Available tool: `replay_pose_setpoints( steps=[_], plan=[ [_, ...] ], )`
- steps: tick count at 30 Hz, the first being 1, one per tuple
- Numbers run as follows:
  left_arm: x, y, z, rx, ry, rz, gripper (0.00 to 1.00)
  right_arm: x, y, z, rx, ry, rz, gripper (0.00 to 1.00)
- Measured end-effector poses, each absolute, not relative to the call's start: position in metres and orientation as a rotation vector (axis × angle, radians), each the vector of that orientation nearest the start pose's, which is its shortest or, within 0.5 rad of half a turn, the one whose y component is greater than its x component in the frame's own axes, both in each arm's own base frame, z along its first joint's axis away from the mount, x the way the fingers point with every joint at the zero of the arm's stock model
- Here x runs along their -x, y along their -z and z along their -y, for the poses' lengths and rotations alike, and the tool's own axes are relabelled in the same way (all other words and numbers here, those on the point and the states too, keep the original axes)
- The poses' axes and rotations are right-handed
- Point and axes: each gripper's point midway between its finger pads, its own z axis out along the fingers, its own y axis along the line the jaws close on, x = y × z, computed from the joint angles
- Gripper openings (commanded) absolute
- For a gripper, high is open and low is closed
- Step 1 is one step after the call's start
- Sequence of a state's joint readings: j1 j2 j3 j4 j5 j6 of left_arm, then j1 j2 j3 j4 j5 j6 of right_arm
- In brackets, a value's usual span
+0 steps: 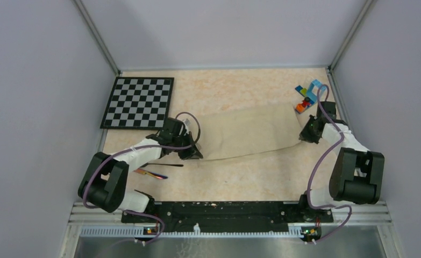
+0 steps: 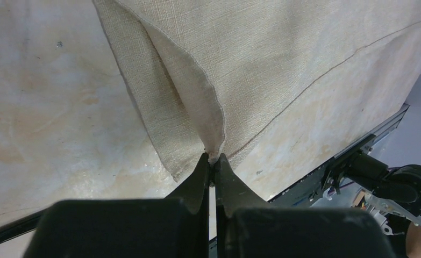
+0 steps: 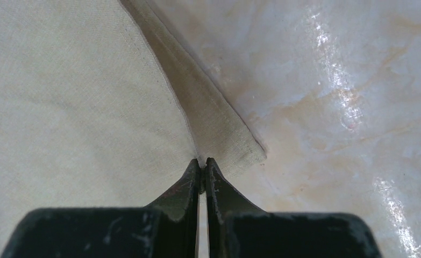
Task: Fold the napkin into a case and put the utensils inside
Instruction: Fold and flatten the napkin at the center of the board.
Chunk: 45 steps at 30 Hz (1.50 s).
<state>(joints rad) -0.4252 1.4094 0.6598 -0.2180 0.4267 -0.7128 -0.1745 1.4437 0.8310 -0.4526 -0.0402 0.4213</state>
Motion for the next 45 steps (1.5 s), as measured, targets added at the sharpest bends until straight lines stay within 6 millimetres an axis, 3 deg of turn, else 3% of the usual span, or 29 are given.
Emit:
replay_pose_setpoints(
  steps=[9,16,32,39,45],
  plan=[
    [-0.233,-0.069,0.213,0.180,0.973,-2.635,0.00,-0.310,-0.062,0.035,-0.762,-0.124,-2.476,0.00],
    [-0.217,-0.054,0.212,0.192,0.966,-2.686,0.00,-0.303,-0.055,0.035,-0.773,-0.119,-2.496,0.00],
    [-0.206,-0.038,0.219,0.165,0.959,-2.745,0.00,-0.293,-0.039,0.034,-0.805,-0.108,-2.530,0.00],
    [-0.205,-0.037,0.218,0.163,0.947,-2.751,0.00,-0.292,-0.037,0.036,-0.816,-0.093,-2.533,0.00],
    [-0.204,-0.047,0.218,0.150,0.965,-2.726,0.00,-0.292,-0.047,0.039,-0.812,-0.076,-2.502,0.00]
  ],
)
